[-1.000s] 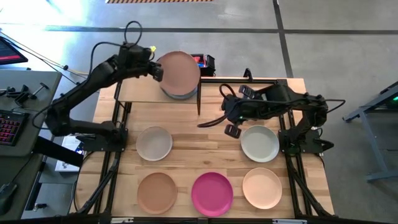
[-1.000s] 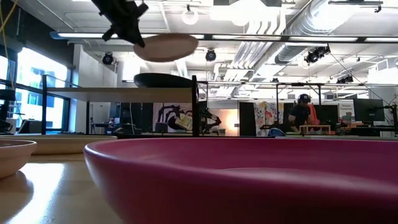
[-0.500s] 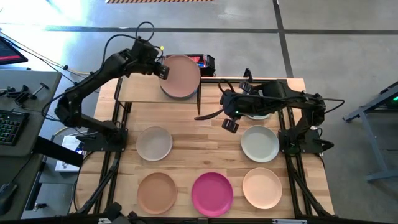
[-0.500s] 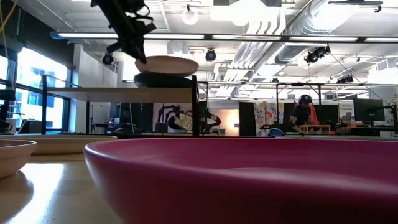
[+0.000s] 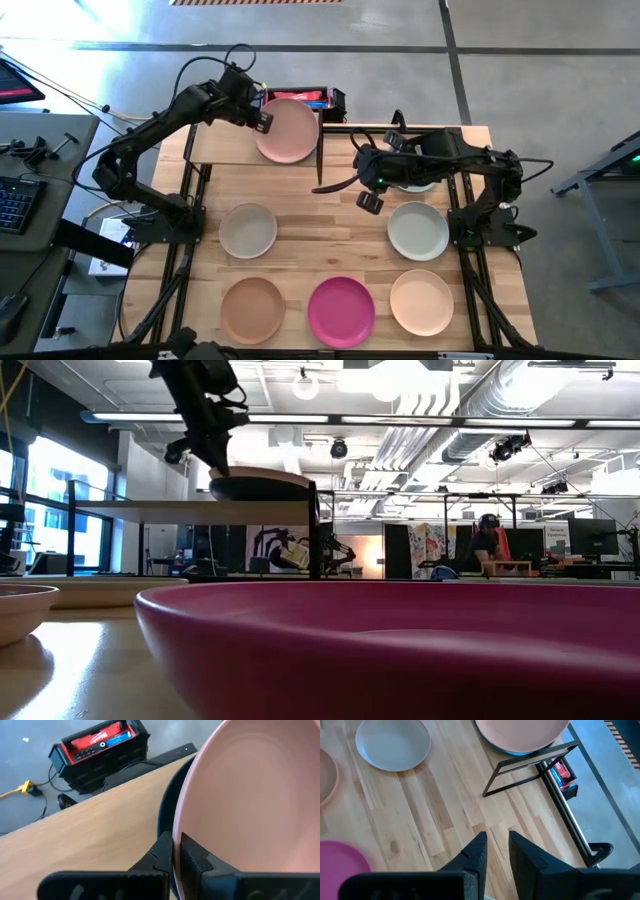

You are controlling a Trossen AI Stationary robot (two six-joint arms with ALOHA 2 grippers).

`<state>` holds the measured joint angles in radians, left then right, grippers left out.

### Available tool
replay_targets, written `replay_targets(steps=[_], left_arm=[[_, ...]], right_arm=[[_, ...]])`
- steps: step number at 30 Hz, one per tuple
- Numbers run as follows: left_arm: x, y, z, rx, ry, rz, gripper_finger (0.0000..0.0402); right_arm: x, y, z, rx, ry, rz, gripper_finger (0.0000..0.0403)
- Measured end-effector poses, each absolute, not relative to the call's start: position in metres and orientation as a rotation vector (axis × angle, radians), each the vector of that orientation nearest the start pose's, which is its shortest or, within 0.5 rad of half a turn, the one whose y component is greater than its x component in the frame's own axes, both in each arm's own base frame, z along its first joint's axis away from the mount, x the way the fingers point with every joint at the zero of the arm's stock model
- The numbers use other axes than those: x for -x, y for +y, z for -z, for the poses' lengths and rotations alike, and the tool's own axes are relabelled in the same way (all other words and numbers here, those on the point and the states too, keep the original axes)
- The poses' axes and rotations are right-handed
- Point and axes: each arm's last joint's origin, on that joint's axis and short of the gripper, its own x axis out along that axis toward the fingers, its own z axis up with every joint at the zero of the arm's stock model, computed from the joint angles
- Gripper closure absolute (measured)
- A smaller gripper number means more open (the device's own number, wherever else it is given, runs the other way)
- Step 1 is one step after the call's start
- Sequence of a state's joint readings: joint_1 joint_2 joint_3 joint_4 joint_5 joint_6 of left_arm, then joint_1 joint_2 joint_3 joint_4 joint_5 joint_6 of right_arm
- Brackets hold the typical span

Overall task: Place and stack plates onto a shelf
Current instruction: Stack the light pink plate on the black plate on the shelf

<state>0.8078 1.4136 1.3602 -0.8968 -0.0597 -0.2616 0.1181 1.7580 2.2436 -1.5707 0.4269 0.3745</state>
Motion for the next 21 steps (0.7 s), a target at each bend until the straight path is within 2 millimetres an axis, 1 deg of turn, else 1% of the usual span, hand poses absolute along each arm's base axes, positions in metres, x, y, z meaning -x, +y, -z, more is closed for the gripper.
replay_targets(steps=[8,14,21], left_arm=[[-0.194,0.206,-0.333,0.584,0.804,-0.923,0.0394],[-0.184,0.212,-0.333,0.654,0.791,-0.903,0.0394],[-0.182,0.213,-0.332,0.663,0.800,-0.899,0.0390]], right_arm=[[-0.301,0.024,-0.447,-0.056,0.974,0.468,0.0343],[-0.301,0.024,-0.447,-0.067,0.971,0.473,0.0343],[-0.301,0.024,-0.447,-0.072,0.970,0.476,0.0343]])
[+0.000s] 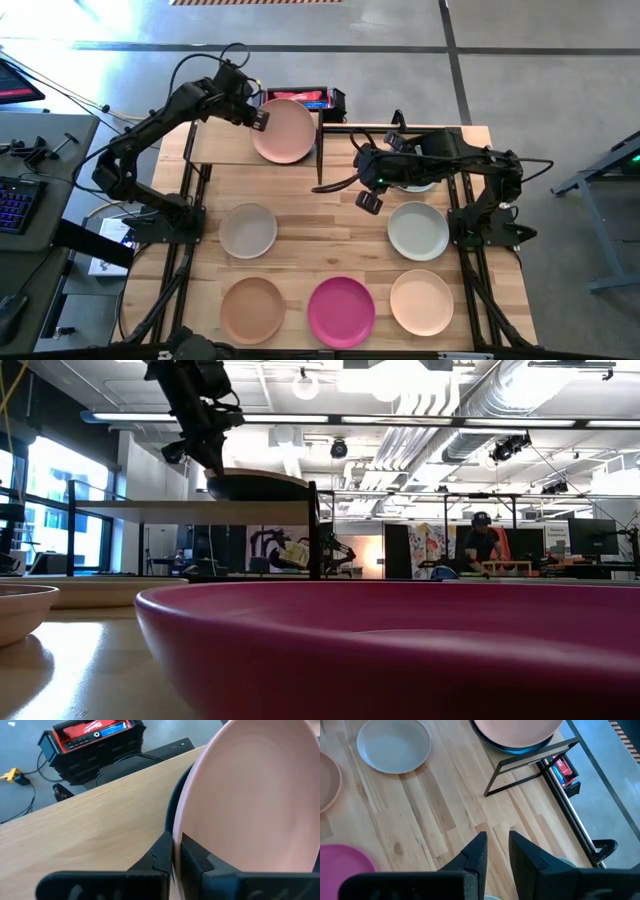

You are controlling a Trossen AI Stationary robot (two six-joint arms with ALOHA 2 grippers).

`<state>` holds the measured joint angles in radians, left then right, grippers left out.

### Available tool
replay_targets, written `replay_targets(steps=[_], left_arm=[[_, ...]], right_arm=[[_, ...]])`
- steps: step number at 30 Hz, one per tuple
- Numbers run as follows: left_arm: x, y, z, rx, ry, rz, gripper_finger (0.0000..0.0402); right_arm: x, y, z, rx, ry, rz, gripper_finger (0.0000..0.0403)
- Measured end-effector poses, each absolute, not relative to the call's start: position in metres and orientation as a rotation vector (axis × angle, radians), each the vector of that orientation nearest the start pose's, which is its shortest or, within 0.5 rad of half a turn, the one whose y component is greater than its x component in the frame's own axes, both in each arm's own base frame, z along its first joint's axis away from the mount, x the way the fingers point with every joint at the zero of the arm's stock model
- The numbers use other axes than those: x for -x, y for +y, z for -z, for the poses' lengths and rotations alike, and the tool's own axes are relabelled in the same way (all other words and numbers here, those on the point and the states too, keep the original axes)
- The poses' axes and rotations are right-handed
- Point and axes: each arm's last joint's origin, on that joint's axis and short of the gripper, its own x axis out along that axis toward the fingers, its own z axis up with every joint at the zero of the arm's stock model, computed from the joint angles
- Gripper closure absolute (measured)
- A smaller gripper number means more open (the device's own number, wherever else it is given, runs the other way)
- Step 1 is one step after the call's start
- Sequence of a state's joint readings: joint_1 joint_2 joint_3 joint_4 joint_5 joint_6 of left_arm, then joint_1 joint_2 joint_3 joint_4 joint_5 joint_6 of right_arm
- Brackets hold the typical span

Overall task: Place and stack plates onto a shelf
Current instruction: Stack the light pink plate on the black plate on the shelf

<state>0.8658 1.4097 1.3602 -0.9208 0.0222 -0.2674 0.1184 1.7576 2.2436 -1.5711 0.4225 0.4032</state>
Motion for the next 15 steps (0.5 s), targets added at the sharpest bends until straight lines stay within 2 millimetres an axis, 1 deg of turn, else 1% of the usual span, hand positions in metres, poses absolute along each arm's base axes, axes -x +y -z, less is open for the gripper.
replay_targets(steps=[8,15], left_arm=[[-0.1835,0.2117,-0.3323,0.686,0.790,-0.831,0.0369],[-0.1839,0.2114,-0.3324,0.692,0.787,-0.818,0.0335]], right_arm=[[-0.3008,0.0238,-0.4471,-0.072,0.970,0.476,0.0343],[-0.3007,0.0238,-0.4473,-0.072,0.969,0.476,0.0343]])
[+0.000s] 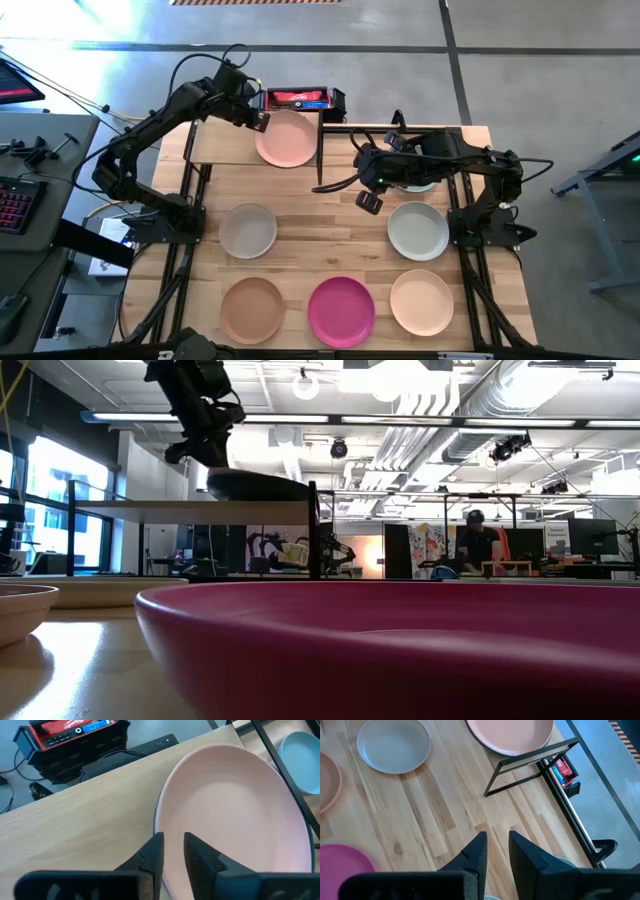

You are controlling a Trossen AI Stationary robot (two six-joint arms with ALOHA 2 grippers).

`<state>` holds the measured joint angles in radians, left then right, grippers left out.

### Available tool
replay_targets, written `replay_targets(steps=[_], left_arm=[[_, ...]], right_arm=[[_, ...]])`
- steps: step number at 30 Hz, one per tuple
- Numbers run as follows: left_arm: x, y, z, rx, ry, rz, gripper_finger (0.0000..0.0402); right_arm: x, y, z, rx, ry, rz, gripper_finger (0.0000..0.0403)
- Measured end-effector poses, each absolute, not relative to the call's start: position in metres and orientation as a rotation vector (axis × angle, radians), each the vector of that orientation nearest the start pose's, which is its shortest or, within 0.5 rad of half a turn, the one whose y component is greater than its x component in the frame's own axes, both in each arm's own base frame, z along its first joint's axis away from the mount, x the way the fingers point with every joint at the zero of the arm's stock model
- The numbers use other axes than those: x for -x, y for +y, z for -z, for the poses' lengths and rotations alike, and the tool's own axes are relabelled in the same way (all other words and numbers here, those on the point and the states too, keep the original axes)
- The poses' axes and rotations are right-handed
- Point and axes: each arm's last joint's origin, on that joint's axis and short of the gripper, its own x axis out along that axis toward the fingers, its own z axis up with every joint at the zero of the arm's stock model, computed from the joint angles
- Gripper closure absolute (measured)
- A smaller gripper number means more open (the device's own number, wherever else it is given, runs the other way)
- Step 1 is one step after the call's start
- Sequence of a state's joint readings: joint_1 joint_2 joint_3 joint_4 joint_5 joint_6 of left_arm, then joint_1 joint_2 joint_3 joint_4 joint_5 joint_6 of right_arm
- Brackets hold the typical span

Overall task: Place and stack plates onto a shelf
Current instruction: Stack the light pink plate on the black plate on the shelf

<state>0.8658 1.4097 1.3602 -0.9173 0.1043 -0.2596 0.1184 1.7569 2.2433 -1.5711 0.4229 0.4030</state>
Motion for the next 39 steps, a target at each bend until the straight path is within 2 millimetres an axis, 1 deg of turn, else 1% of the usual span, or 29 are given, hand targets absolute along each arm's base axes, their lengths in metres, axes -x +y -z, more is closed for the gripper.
replay_targets(steps=[7,11,14,18,22,27,29,32,39], left_arm=[[-0.182,0.213,-0.332,0.717,0.777,-0.792,0.0300],[-0.179,0.214,-0.332,0.775,0.762,-0.745,0.0292],[-0.177,0.213,-0.334,0.782,0.762,-0.707,0.0293],[-0.177,0.212,-0.333,0.779,0.770,-0.700,0.0302],[-0.182,0.207,-0.333,0.772,0.778,-0.680,0.0312],[-0.190,0.196,-0.331,0.740,0.834,-0.632,0.0320],[-0.193,0.194,-0.331,0.724,0.843,-0.642,0.0322],[-0.192,0.194,-0.330,0.717,0.854,-0.669,0.0324],[-0.192,0.197,-0.324,0.745,0.889,-0.680,0.0323]], right_arm=[[-0.301,0.024,-0.447,-0.072,0.969,0.476,0.0343],[-0.301,0.024,-0.447,-0.072,0.969,0.476,0.0343],[-0.301,0.024,-0.447,-0.072,0.969,0.477,0.0343],[-0.301,0.024,-0.447,-0.072,0.969,0.477,0.0343],[-0.301,0.024,-0.447,-0.072,0.969,0.477,0.0343],[-0.302,0.024,-0.446,-0.072,0.973,0.476,0.0343],[-0.305,0.024,-0.444,-0.071,0.981,0.474,0.0343],[-0.309,0.025,-0.440,-0.068,0.996,0.472,0.0343],[-0.312,0.026,-0.437,-0.066,1.006,0.468,0.0343]])
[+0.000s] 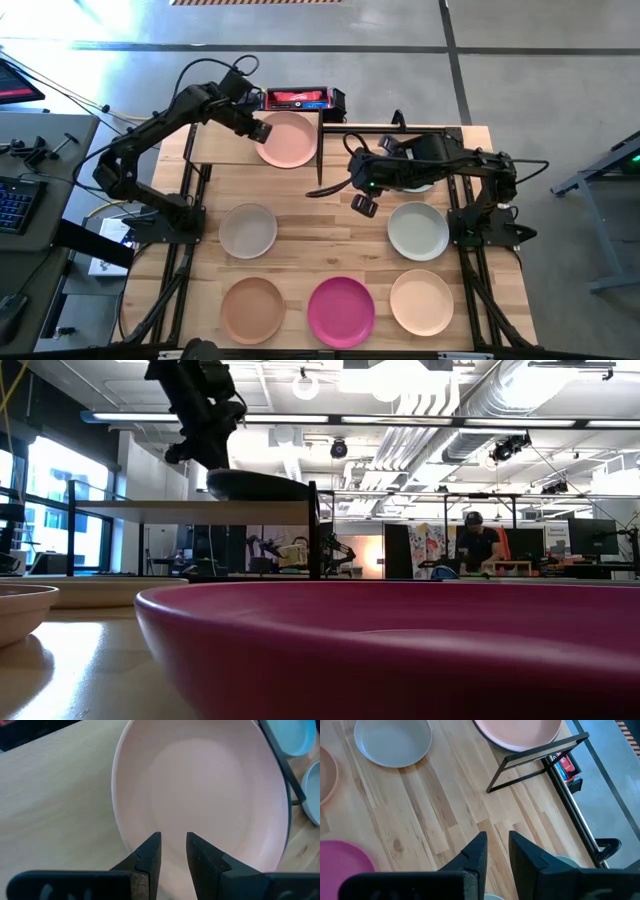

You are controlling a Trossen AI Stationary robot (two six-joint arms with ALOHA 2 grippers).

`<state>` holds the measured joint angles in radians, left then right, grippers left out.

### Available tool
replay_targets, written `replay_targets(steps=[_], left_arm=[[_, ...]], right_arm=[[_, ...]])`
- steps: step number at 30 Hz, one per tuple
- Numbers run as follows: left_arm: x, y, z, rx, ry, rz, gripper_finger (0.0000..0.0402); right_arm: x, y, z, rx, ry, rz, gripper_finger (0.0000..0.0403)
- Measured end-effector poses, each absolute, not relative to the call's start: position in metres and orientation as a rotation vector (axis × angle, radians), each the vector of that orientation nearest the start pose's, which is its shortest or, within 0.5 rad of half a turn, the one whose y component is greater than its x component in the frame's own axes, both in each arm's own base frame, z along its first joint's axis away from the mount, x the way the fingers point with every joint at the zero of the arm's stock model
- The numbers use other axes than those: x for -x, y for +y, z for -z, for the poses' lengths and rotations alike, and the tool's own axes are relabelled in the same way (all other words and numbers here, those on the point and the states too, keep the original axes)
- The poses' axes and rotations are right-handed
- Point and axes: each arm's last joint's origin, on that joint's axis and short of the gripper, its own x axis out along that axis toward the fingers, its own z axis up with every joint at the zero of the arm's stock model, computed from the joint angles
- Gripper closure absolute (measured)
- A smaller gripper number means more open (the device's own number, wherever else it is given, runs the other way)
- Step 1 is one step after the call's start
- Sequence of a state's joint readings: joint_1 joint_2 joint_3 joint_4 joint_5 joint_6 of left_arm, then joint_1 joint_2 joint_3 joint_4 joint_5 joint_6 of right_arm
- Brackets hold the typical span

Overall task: Place and stack plates onto a shelf
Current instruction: Stack the light pink plate on the black plate on the shelf

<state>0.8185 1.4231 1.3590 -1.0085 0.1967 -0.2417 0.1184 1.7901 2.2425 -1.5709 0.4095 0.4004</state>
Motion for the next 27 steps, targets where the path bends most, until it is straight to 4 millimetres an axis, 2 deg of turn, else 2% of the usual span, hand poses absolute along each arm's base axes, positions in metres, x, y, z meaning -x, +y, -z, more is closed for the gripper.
replay_targets(steps=[11,21,27], left_arm=[[-0.199,0.206,-0.309,0.754,0.959,-0.701,0.0323],[-0.187,0.213,-0.307,0.747,0.995,-0.807,0.0323],[-0.186,0.214,-0.309,0.715,0.993,-0.796,0.0323]], right_arm=[[-0.312,0.026,-0.437,-0.068,1.005,0.469,0.0343],[-0.312,0.026,-0.437,-0.068,1.005,0.469,0.0343],[-0.312,0.026,-0.437,-0.068,1.006,0.469,0.0343]])
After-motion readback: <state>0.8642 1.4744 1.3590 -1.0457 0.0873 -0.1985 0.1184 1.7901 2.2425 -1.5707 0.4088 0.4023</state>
